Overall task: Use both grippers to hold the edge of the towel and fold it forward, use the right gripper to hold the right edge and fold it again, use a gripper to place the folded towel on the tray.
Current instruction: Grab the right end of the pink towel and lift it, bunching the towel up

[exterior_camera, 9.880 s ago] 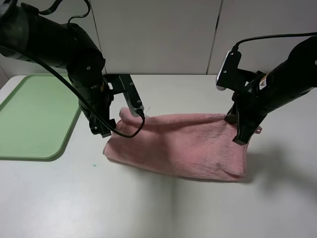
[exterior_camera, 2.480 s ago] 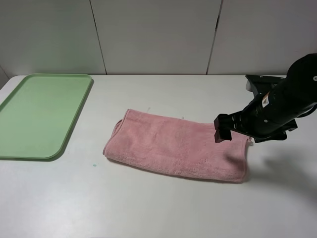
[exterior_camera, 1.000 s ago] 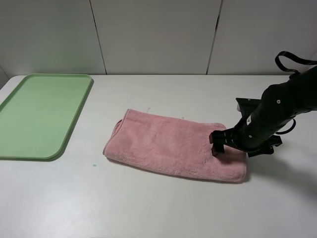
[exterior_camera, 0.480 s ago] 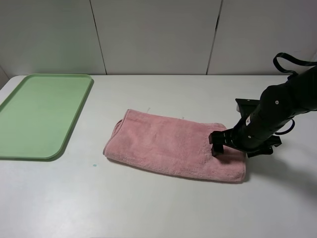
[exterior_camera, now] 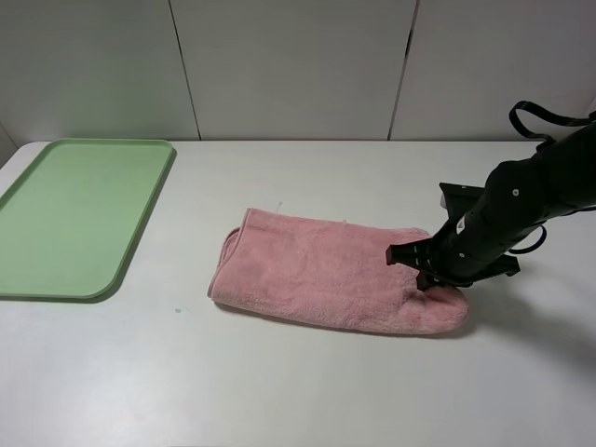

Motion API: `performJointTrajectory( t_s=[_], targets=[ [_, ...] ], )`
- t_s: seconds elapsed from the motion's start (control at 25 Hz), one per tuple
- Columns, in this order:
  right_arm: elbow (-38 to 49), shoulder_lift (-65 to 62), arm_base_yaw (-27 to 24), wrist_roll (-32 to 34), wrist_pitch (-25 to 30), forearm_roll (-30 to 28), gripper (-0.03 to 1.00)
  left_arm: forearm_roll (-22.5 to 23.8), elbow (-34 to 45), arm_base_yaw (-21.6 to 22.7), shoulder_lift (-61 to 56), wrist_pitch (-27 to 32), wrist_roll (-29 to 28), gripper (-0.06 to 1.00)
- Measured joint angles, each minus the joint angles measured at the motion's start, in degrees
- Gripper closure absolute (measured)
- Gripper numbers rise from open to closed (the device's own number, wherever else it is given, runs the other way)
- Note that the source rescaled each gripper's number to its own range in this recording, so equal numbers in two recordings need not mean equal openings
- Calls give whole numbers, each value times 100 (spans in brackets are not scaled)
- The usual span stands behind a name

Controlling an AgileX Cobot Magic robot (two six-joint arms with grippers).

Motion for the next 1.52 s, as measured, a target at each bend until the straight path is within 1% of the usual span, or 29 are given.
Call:
performJointTrajectory(
  t_s=[0.24, 0.44, 0.64, 1.2, 1.52],
  targets=[
    [0, 0, 5, 0, -6, 1, 89, 0, 0, 0, 0, 0, 0, -4],
    [0, -67, 5, 0, 44, -163, 89, 0, 0, 0, 0, 0, 0, -4],
    [24, -292, -8, 0, 404, -356, 89, 0, 0, 0, 0, 0, 0, -4],
    [37, -1344, -382, 0, 1326, -928, 89, 0, 0, 0, 0, 0, 0, -4],
    [42, -1848, -438, 245, 1765, -1171, 89, 0, 0, 0, 0, 0, 0, -4]
  ],
)
